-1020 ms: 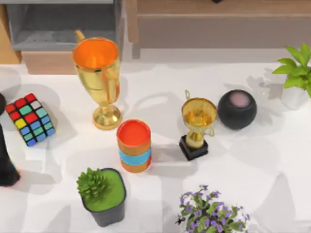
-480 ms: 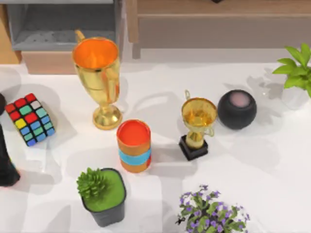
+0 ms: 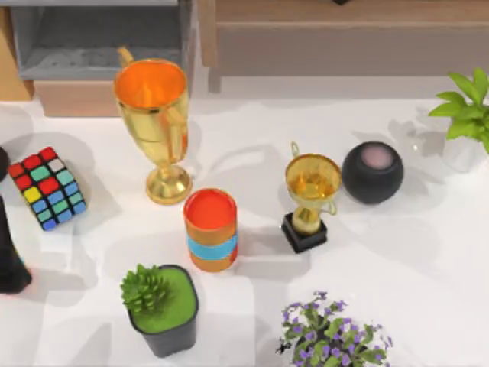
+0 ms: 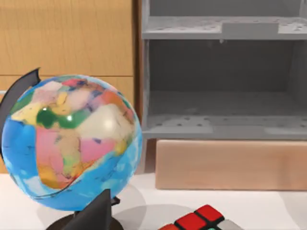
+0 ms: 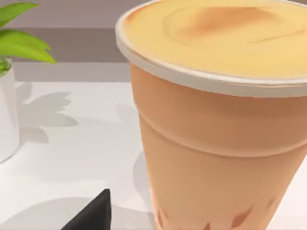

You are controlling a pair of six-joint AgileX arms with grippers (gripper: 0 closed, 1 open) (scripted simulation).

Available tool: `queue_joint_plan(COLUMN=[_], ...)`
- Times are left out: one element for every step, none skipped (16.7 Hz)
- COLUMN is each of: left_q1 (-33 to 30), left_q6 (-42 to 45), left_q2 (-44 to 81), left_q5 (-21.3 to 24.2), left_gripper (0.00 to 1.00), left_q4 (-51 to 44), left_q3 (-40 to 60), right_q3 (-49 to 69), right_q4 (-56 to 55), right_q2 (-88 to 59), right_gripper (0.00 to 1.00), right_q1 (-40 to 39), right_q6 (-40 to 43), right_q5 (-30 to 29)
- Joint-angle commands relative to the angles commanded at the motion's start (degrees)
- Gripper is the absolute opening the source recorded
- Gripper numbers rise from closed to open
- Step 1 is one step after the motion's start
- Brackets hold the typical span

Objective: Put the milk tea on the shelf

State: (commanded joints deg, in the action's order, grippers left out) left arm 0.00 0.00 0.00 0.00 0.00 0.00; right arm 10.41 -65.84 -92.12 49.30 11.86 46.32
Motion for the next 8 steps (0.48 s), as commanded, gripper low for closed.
queue_joint_plan(left_q1=[0.0,0.0,0.0,0.0,0.0,0.0,0.0,0.0], left_q6=[0.0,0.0,0.0,0.0,0.0,0.0,0.0,0.0], left_q2=[0.0,0.0,0.0,0.0,0.0,0.0,0.0,0.0], left_q5=[0.0,0.0,0.0,0.0,0.0,0.0,0.0,0.0], left_gripper=[1.00,1.00,1.00,1.00,1.00,1.00,1.00,1.00], left_q4=[0.0,0.0,0.0,0.0,0.0,0.0,0.0,0.0], left_q3=[0.0,0.0,0.0,0.0,0.0,0.0,0.0,0.0], right_q3=[1.1,2.5,4.0,5.7,7.3,8.9,10.2,11.2], right_q4=[-0.7,-1.5,-2.5,-3.5,-4.4,-5.2,-5.9,-6.4], right_q2=[-1.4,-3.3,-5.5,-7.7,-10.0,-12.2,-14.0,-15.2], right_gripper=[1.00,1.00,1.00,1.00,1.00,1.00,1.00,1.00], right_q1=[-1.0,-2.3,-3.9,-5.7,-7.6,-9.3,-10.9,-12.0], right_q6=[-0.4,-1.0,-1.5,-2.1,-2.7,-3.3,-3.7,-4.0], right_q5=[-1.0,-2.3,-3.9,-5.6,-7.5,-9.2,-10.8,-11.9])
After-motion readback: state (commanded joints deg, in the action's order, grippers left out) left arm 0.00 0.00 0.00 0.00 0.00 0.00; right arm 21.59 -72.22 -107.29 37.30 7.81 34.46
